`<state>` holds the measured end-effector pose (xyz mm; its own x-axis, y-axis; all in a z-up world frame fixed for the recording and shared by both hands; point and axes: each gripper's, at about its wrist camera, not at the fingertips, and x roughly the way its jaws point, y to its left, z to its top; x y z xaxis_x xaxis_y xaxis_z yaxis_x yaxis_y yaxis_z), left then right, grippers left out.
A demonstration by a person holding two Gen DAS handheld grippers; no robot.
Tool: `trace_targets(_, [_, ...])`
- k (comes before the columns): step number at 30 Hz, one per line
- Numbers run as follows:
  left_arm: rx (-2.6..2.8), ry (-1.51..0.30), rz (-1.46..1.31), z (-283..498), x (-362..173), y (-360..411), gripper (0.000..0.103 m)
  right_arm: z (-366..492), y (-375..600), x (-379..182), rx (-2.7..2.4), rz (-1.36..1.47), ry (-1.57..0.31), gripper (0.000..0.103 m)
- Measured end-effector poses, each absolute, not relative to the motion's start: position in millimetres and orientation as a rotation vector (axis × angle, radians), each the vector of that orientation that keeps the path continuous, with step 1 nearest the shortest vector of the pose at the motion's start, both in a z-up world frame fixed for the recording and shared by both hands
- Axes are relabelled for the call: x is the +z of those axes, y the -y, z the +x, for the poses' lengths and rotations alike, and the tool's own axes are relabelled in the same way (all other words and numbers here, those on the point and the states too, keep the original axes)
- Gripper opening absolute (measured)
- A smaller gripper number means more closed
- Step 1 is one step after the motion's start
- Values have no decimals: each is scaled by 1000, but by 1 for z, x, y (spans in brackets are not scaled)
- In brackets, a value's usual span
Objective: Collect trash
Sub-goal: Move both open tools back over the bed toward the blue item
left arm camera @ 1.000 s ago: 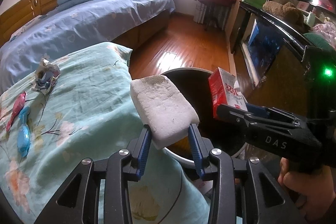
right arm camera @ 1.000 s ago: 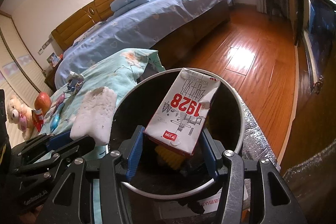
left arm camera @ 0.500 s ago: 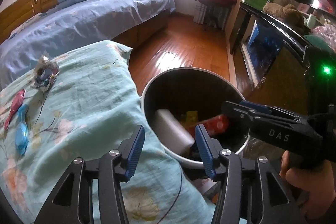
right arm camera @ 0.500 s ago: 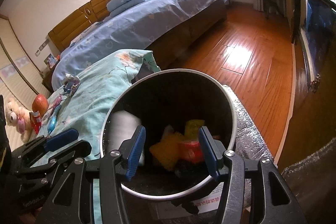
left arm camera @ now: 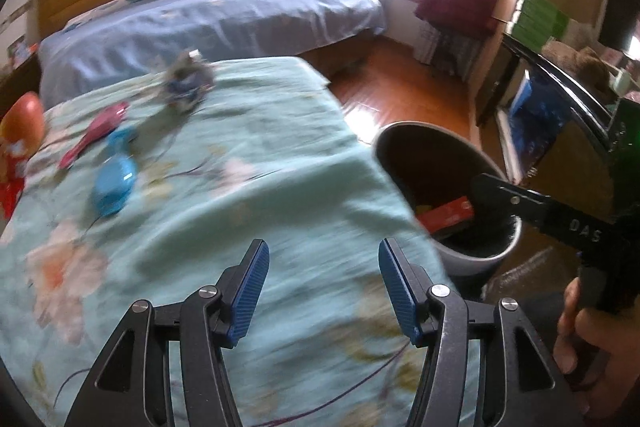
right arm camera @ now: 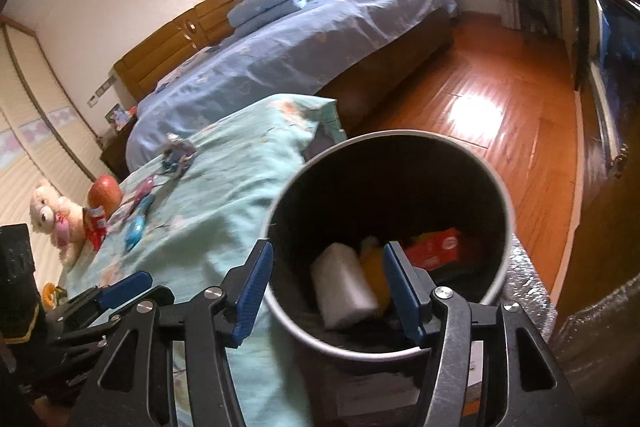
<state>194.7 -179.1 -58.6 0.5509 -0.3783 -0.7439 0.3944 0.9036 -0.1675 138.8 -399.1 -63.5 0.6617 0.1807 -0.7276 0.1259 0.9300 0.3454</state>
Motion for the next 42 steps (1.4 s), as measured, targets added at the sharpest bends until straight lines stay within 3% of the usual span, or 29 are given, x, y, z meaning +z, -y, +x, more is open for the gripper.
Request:
trace_targets(22, [-196,-846,-91,170,-47,52,57,157,266,-64,256,295,-891,59])
trace_targets(42, [-6,-862,-175,202,-52,-30,57,204,171,-73,368,221,-928,59])
